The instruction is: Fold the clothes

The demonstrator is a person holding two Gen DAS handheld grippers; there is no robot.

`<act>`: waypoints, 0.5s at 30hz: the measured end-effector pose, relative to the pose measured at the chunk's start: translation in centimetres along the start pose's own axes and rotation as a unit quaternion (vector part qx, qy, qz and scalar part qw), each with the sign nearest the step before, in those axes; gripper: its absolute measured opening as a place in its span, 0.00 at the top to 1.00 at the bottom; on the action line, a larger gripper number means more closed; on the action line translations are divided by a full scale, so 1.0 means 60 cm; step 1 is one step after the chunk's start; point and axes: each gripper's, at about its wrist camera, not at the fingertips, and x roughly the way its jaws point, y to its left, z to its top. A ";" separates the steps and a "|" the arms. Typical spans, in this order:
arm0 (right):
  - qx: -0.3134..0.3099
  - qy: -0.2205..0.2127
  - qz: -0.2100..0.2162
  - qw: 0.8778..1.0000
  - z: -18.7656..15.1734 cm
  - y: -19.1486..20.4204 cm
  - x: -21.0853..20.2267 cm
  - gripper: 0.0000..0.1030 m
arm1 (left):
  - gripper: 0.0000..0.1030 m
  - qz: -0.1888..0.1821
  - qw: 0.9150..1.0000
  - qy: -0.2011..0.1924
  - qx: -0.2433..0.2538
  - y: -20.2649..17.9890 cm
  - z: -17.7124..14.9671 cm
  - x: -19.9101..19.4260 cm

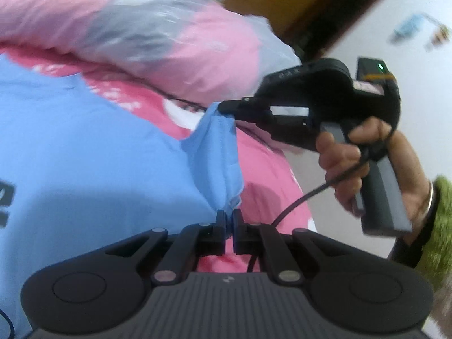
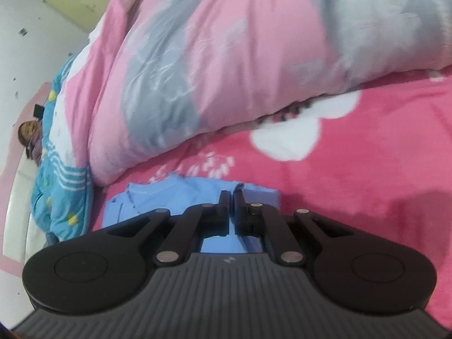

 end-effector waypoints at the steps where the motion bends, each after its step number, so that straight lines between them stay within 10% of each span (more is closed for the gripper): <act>1: -0.005 0.002 0.002 1.000 0.001 0.009 0.007 0.99 | 0.96 0.004 1.000 -0.004 -0.015 0.007 0.001 -0.005; 15: -0.068 0.053 -0.005 0.996 -0.022 0.096 0.123 0.98 | 0.95 0.030 0.984 -0.062 -0.166 0.107 -0.007 -0.055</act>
